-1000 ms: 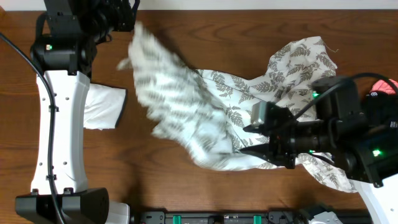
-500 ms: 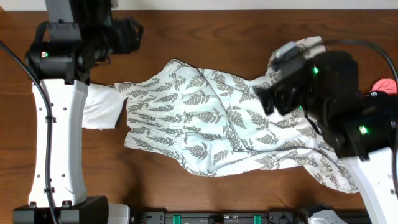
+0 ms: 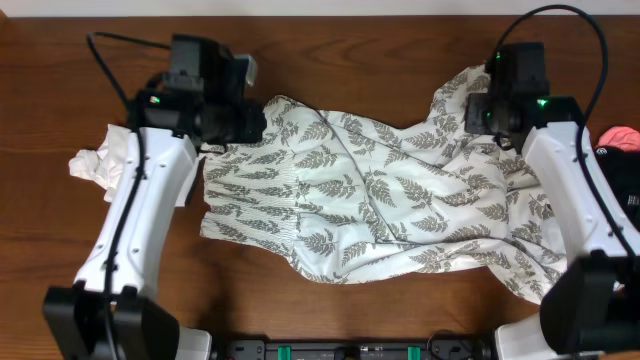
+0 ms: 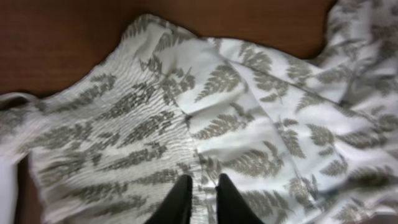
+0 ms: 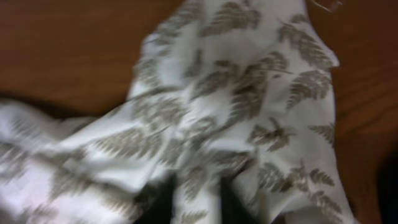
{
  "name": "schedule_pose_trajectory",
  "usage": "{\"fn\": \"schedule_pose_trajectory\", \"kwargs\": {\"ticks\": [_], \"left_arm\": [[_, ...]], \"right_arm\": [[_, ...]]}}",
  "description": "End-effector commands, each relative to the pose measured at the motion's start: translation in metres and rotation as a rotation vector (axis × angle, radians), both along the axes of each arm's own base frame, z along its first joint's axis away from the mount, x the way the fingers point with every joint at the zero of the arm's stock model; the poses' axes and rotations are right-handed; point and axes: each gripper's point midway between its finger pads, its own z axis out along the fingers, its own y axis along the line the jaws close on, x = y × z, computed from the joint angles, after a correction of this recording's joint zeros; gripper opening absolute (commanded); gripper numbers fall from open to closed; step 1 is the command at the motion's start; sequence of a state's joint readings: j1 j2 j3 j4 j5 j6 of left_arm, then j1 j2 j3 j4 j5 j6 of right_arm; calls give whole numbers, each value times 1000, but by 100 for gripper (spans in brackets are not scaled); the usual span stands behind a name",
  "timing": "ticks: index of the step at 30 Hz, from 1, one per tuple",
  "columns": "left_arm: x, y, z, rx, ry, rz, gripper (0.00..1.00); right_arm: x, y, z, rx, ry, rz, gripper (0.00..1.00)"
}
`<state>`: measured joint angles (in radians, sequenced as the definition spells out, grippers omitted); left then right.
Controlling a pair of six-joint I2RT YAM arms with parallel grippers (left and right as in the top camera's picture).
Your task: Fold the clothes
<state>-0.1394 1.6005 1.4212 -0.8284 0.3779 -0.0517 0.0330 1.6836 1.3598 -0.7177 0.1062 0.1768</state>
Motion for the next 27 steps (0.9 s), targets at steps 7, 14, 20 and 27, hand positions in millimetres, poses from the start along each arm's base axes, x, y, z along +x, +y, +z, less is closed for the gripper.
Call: {"fn": "schedule_pose_trajectory", "kwargs": {"ticks": [7,14,20,27], "left_arm": [[-3,2,-87,21,108,2,9],[-5,3,-135,40,216,3,9],[-9,15,-167,114,283,26,8],[-14,16,-183,115,337,45,7]], "right_arm": [[21,-1,-62,218,80,34,1],[26,1,-126,224,173,42,1],[31,-40,-150,64,182,-57,1],[16,-132,-147,-137,192,-267,1]]}}
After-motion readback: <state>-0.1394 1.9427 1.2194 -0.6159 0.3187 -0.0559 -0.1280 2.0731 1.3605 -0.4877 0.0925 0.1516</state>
